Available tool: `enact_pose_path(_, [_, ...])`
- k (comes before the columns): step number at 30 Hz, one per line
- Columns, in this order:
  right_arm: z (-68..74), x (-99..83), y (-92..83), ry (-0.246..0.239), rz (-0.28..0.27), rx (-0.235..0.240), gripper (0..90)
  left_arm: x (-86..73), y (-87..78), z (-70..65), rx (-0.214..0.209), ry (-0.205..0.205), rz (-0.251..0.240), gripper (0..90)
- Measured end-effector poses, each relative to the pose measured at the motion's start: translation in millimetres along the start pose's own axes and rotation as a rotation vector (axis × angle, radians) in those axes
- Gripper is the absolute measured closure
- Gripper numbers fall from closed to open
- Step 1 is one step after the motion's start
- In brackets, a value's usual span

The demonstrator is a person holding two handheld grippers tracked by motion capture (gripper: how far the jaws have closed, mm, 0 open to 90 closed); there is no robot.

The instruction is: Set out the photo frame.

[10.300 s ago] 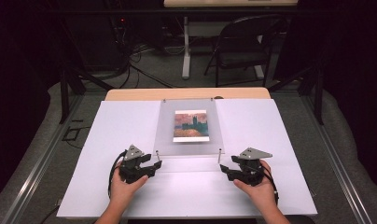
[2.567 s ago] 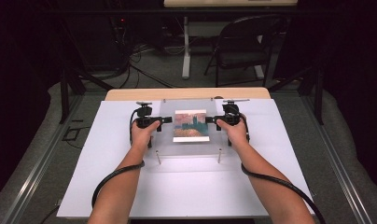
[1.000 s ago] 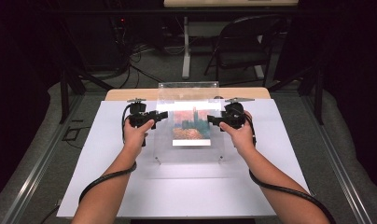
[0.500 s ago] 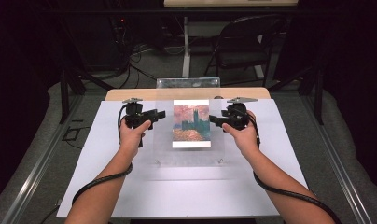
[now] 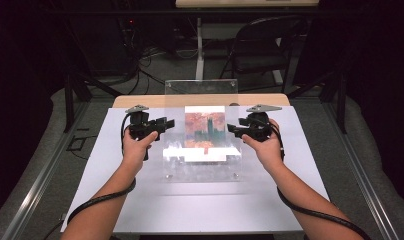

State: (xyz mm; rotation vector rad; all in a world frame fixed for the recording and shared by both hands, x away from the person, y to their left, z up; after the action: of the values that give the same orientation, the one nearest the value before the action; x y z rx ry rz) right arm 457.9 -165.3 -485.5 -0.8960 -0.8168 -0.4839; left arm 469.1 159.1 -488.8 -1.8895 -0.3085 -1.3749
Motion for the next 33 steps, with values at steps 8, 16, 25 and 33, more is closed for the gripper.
enact_pose_path(8, [2.4,-0.2,-6.7,-0.006,-0.01,0.001,46.0,0.4,-5.2,-3.4,-0.003,0.002,-0.016,56.4])
enact_pose_path(16, [3.8,-0.6,-14.0,0.004,-0.02,0.014,50.2,1.2,-11.7,-6.8,-0.013,0.011,-0.028,58.3])
enact_pose_path(25, [8.9,-3.1,-27.4,-0.015,-0.038,0.028,54.3,1.6,-24.1,-14.8,-0.022,0.031,-0.054,61.4])
enact_pose_path(33, [14.1,-6.0,-39.4,-0.024,-0.054,0.038,58.1,1.6,-35.6,-23.2,-0.026,0.057,-0.064,63.5])
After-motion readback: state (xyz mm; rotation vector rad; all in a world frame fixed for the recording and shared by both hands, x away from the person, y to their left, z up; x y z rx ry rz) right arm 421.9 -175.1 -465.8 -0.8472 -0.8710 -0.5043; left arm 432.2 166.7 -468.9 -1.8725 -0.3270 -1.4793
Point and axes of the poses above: each handheld gripper's, and its own axes: y roughly forward along the jaws, x roughly out of its top, z roughly to its left, the point moved 4 cm from there along y, roughly forward along the jaws, and after that the axes turned 15 degrees about y, right-handed, at the moved point
